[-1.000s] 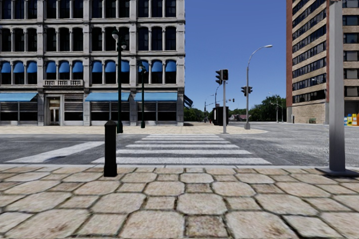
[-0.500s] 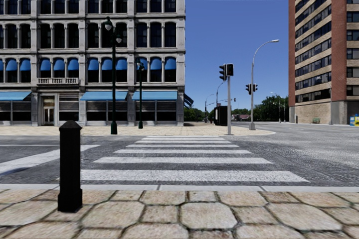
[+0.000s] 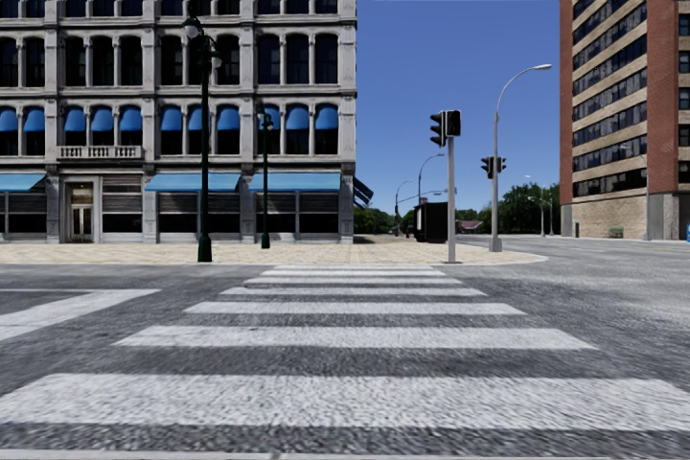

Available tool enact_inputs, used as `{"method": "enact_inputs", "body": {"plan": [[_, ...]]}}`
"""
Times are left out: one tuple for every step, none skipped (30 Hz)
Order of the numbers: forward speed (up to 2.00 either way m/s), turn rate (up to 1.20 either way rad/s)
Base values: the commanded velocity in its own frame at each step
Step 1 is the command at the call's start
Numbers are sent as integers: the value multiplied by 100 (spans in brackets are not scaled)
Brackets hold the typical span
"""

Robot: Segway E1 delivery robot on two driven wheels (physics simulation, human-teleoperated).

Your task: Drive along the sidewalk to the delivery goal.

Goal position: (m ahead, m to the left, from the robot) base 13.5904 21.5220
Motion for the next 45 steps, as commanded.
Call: {"method": "enact_inputs", "body": {"plan": [[200,0],[200,0],[200,0],[200,0],[200,0],[200,0],[200,0],[200,0],[200,0],[200,0],[200,0],[200,0],[200,0],[200,0],[200,0],[200,0],[198,0],[188,0],[179,0],[179,0],[172,0],[169,0],[165,0],[160,0],[155,0],[155,0],[155,0],[156,0],[157,0],[157,0],[157,0],[159,0],[159,0],[161,0],[162,0],[162,0],[163,0],[163,0],[164,0],[164,0],[164,0],[164,0],[164,0],[164,0],[164,0]]}}
